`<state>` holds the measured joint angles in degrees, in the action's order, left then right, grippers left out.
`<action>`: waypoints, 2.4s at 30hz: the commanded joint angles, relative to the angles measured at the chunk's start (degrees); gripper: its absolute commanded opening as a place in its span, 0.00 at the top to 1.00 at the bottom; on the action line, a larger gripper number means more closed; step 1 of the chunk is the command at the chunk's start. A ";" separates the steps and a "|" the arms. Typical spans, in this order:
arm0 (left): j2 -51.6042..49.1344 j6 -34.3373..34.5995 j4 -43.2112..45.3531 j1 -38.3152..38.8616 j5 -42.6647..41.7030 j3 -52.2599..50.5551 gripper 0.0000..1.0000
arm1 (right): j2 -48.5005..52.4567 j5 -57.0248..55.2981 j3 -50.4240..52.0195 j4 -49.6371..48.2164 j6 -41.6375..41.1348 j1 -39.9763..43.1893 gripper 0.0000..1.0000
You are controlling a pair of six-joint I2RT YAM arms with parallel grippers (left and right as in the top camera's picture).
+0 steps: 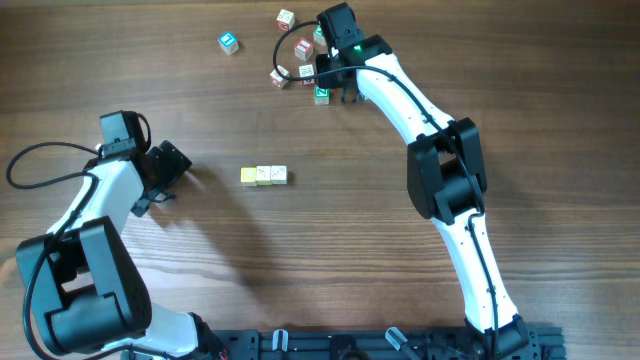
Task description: Form a horizontal line
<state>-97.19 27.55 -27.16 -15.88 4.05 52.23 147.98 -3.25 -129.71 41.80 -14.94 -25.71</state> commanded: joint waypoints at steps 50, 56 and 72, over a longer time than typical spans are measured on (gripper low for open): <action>-0.39 0.11 0.15 -0.11 0.52 -0.26 0.00 | -22.49 9.25 33.70 8.37 -21.53 -13.88 0.74; -0.39 0.13 0.13 -0.11 0.52 -0.26 0.00 | -22.49 9.27 33.75 8.35 -22.77 -13.88 0.67; -0.39 0.13 0.13 -0.11 0.52 -0.26 0.00 | -22.49 0.28 33.75 5.31 -26.47 -11.19 0.56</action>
<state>-97.19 27.55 -27.14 -15.88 4.05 52.23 125.21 0.40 -96.71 46.44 -38.26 -39.11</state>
